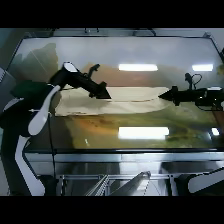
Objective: Fold the shirts.
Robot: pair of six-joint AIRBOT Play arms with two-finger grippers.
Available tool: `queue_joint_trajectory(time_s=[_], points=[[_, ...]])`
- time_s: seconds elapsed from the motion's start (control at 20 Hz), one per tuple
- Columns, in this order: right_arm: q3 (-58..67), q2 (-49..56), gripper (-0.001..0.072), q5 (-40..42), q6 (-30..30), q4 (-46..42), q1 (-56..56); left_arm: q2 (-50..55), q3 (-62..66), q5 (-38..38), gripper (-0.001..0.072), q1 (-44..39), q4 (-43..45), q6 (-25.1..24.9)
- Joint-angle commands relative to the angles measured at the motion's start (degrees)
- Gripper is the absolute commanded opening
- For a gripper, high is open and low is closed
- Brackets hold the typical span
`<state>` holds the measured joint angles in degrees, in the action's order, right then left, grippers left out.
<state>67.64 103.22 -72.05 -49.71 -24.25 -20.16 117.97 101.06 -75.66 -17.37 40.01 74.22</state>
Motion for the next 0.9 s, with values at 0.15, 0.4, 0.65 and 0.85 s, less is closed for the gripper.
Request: queue_joint_trajectory(time_s=[0.15,0.4,0.65,0.85], points=[[0.5,-4.6,0.0019,-12.8,-0.9,-5.6,-4.1,9.7,13.2,4.0,0.0016,-14.5,11.5,9.7],[2.4,-9.6,0.0018,-14.2,-2.0,-12.4,-9.7,10.6,19.3,3.0,0.0016,-17.4,4.0,9.1],[9.6,-13.3,0.0017,-14.2,-6.8,-23.1,-17.7,-4.2,12.0,0.2,0.0016,-11.2,-25.0,-4.8],[15.8,-17.6,0.0017,-13.9,-10.5,-24.1,-20.4,-12.6,4.2,-8.2,0.0023,-2.4,-24.5,-4.8]])
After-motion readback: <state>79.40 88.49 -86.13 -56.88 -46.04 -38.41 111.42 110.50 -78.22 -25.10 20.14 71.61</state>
